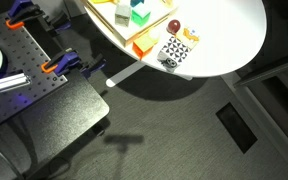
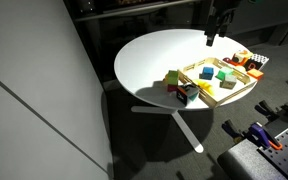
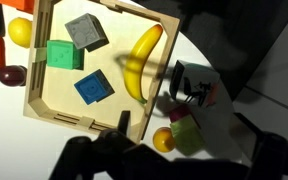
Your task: Pick up the blue block and put it in the tray
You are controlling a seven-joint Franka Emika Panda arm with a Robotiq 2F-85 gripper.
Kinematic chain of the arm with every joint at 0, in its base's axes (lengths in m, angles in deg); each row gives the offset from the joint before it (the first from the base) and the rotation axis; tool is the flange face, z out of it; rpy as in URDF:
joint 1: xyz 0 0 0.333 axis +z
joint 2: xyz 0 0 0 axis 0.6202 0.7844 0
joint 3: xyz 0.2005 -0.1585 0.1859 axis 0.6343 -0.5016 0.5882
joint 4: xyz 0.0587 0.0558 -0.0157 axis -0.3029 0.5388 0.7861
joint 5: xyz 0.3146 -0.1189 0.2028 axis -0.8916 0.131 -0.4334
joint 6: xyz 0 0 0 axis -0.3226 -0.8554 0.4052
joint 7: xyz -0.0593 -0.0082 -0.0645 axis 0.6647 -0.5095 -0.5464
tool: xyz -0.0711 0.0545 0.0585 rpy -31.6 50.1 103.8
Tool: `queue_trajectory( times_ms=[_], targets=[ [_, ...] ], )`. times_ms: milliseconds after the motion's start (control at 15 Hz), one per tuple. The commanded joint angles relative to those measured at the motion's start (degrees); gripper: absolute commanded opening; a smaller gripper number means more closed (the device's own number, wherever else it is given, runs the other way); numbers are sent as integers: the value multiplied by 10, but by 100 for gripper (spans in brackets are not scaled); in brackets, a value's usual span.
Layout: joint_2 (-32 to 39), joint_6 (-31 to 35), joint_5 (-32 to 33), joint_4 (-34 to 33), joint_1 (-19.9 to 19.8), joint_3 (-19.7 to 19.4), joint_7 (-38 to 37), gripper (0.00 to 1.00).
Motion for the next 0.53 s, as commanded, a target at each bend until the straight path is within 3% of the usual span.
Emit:
queue_trajectory(
  times_ms=[0, 467],
  targets=[
    [-42, -4, 6, 12, -2, 4, -20, 100],
    [-42, -1, 0, 4, -1, 1, -13, 100]
  ],
)
